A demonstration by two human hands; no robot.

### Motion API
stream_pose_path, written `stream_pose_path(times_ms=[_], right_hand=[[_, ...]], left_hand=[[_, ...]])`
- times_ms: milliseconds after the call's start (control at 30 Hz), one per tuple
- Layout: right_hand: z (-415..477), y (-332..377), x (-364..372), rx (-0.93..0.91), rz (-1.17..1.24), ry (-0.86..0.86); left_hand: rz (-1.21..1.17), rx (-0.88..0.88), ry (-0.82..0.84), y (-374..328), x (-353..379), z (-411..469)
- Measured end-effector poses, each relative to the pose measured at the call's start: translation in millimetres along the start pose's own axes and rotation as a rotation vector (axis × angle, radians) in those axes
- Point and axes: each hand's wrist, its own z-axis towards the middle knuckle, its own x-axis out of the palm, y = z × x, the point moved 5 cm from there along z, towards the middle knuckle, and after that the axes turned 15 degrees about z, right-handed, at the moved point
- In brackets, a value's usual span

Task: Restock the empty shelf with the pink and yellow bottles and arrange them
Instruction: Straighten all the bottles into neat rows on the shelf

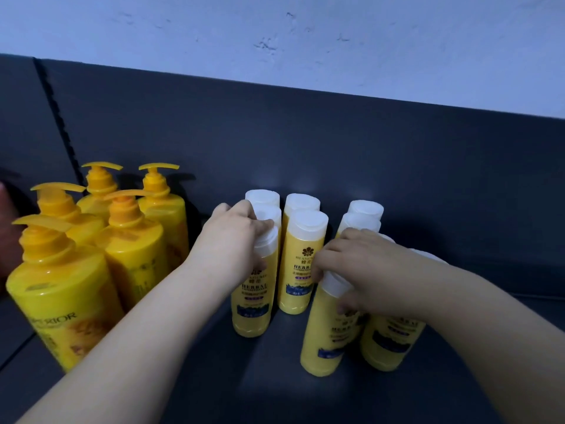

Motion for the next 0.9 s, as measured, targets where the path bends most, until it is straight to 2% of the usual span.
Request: stream_pose_path(times_ms=[333,433,500,600,900], right_hand=[[41.1,-9.0,2.7,-0.015,0.157,-0.243],[35.6,-10.1,2.1,0.035,0.136,-0.305],[30.3,-15.4,3.7,0.106,0.074,-0.305],[30.5,-21.0,6.6,0.191,0.113,-0.295],[40.7,-12.6,10.8,0.131,0.039,-0.338]], left_hand=[[-0.034,-0.002,-0.013,1.7,2.2,-2.7],[0.045,0.058,-0.006,-1.2,3.8,-3.9],[0.099,0.089,-0.006,-2.6,4.9,-3.7],[0.105,0.108,-0.009,-2.9,3.7,-2.5],[0.053,0.077,-0.031,-2.7,4.5,-8.6]])
